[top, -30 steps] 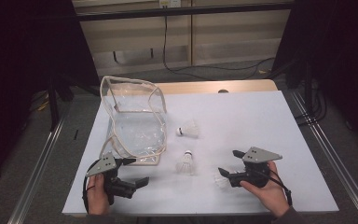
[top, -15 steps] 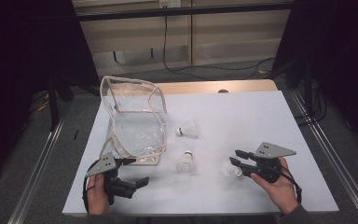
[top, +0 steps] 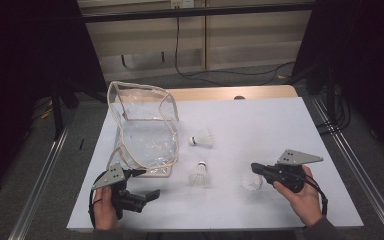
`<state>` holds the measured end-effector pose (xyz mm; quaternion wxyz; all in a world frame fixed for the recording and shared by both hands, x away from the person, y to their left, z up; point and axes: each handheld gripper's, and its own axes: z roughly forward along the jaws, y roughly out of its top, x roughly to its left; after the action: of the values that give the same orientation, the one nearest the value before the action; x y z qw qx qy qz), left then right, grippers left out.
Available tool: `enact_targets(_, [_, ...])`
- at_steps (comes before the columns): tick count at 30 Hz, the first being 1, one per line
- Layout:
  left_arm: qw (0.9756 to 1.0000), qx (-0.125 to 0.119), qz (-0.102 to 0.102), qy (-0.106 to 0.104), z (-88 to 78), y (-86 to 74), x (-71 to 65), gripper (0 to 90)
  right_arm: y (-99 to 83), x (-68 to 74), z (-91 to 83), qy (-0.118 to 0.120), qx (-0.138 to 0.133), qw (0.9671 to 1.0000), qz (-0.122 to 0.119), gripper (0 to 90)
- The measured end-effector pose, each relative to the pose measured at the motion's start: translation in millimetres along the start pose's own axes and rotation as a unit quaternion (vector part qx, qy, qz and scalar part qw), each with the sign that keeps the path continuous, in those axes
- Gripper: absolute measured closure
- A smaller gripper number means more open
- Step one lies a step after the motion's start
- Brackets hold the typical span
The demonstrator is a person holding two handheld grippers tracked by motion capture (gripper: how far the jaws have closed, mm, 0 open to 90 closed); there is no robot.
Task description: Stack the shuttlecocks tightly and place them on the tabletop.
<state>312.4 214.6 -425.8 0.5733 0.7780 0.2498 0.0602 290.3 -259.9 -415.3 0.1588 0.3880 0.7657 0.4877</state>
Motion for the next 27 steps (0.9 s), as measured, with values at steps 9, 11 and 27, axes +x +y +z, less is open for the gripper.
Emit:
enact_targets(9, [1.0,0.0,0.003,-0.003,-0.4,-0.1,0.5,3.0,13.7,-0.9,15.8,0.012,-0.021,0.9997,0.006,88.9])
enact_targets(11, [1.0,-0.001,0.004,-0.003,-0.5,-0.1,0.8,3.1,15.2,-1.2,20.8,0.015,-0.021,0.9996,0.007,88.9])
enact_targets(27, [1.0,-0.009,0.004,0.0,-0.6,-1.3,2.6,3.4,15.5,-9.1,36.5,0.01,-0.011,0.9998,0.013,88.7])
